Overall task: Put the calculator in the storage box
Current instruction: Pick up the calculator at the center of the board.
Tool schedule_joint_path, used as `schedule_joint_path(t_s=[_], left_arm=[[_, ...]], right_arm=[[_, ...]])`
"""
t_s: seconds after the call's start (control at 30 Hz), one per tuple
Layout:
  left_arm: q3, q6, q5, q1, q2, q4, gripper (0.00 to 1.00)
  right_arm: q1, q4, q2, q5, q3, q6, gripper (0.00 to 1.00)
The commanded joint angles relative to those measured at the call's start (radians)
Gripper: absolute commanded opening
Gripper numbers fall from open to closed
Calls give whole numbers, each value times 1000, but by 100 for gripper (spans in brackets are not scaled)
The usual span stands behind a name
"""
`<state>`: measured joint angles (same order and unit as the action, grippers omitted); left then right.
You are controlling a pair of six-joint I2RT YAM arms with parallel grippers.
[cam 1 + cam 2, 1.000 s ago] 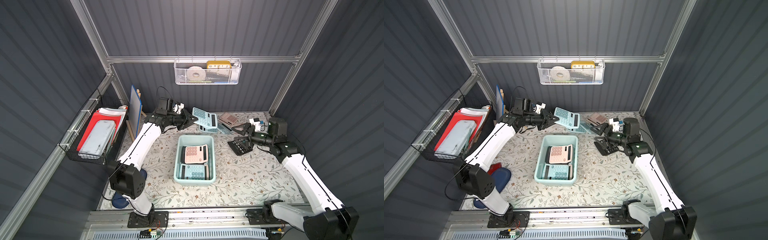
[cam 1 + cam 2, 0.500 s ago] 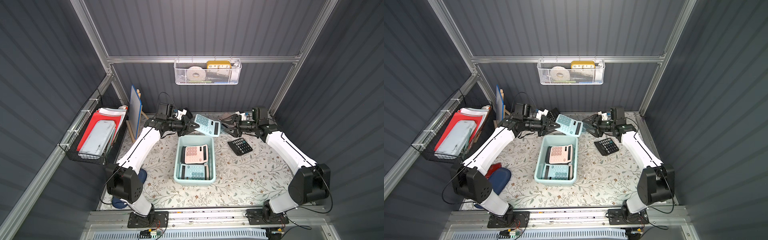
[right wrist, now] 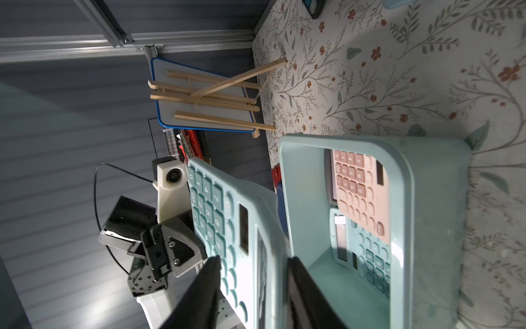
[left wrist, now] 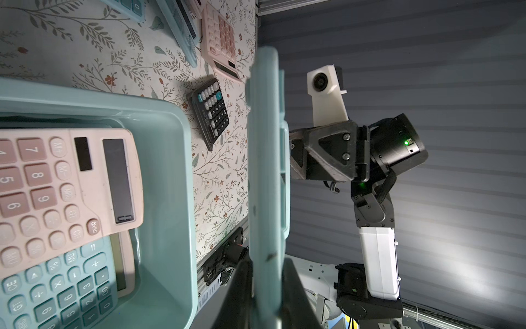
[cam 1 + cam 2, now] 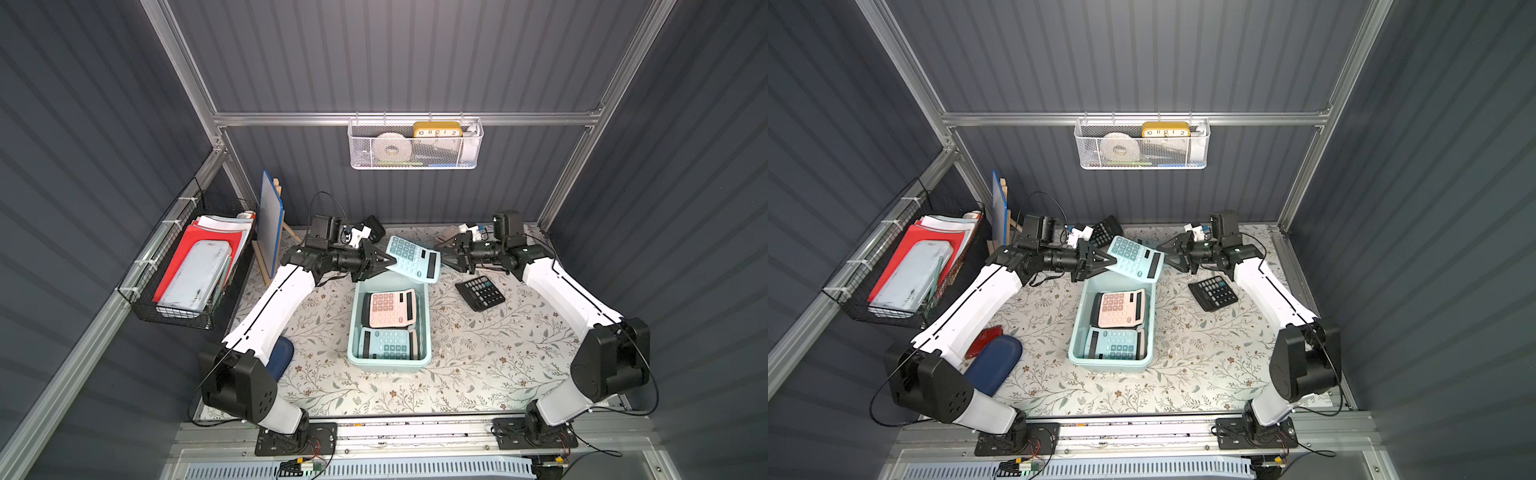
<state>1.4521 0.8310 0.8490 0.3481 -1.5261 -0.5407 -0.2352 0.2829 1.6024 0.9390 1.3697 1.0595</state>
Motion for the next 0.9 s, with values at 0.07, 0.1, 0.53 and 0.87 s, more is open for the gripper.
schedule_joint_path(t_s=[0.07,0.1,0.53,0.87], left_arm=[[-24,-3,27,3,37,26,0],[-25,-5,23,2,40,17,0],[130,-72,-431,1,24,-395,86],[115,-32,-608,2,37,-421,99]], right_arm=[[-32,18,-8,15,-6,-23,18],[-35,22,-14,14,-12,-25,12],[-52,388,-108,-95,15,-241,0],[-209,705,-135,-346,75,-359,0]])
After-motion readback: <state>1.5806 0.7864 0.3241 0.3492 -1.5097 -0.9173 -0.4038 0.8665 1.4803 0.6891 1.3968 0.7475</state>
